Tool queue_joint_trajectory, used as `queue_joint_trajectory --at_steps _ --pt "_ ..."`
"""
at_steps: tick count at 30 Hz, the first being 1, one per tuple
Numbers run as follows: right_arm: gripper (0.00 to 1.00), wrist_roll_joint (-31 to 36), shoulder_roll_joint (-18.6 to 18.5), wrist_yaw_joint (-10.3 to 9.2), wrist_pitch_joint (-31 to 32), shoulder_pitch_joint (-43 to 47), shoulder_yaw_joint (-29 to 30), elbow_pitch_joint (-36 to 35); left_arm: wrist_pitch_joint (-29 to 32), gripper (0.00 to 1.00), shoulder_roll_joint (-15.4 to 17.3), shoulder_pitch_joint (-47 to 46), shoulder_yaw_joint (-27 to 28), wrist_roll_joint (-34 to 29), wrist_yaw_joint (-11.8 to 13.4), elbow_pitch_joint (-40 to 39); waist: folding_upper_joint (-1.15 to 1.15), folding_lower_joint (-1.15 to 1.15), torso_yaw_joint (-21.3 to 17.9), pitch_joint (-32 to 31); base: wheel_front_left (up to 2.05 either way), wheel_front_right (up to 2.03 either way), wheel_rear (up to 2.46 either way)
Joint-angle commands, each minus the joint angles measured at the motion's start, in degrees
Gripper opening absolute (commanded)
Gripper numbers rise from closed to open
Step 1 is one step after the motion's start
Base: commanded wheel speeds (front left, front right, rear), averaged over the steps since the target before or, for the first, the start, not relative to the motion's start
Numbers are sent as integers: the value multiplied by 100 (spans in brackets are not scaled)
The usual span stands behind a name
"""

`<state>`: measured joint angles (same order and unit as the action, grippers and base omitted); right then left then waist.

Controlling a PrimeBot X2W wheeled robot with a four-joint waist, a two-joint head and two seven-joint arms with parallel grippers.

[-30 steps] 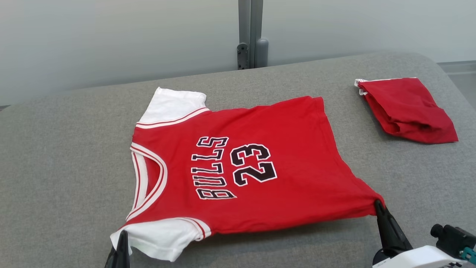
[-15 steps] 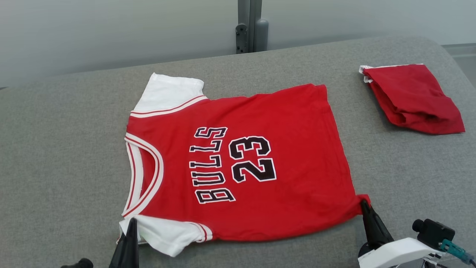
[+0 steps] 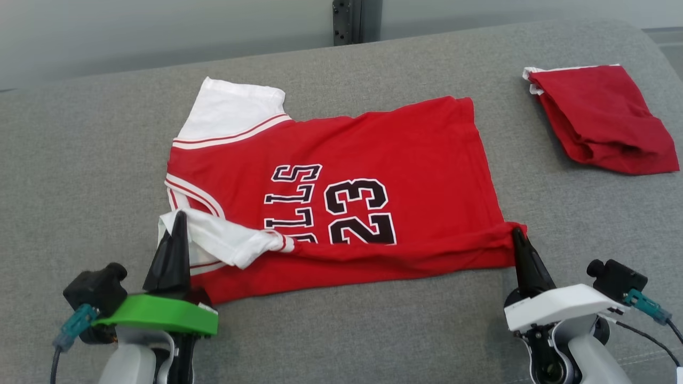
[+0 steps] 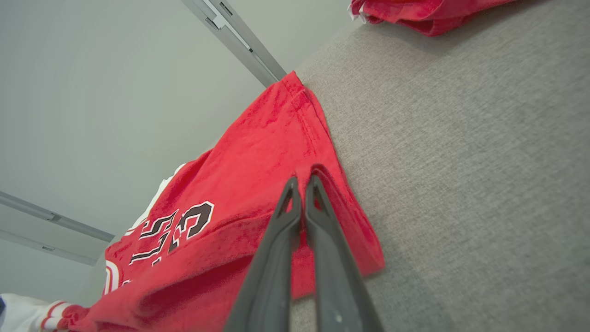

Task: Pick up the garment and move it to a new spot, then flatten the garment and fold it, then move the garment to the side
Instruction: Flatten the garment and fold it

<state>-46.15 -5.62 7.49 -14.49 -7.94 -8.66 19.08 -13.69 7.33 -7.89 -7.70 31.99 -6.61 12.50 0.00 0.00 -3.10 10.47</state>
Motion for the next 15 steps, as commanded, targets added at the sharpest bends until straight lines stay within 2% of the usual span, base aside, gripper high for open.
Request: queue_joint_trajectory --at_steps 1,8,15 --pt "0 59 26 -1 -40 -158 32 98 -40 0 19 -225 20 -19 -32 162 0 0 -37 155 0 0 0" --pt "0 292 152 -1 -65 -747 33 568 -108 0 70 -934 -56 -104 -58 1026 0 0 -90 450 0 0 0" --pt "0 388 216 -1 -67 -1131 30 975 -147 0 35 -1380 -98 -200 -87 1552 0 0 -68 580 0 0 0"
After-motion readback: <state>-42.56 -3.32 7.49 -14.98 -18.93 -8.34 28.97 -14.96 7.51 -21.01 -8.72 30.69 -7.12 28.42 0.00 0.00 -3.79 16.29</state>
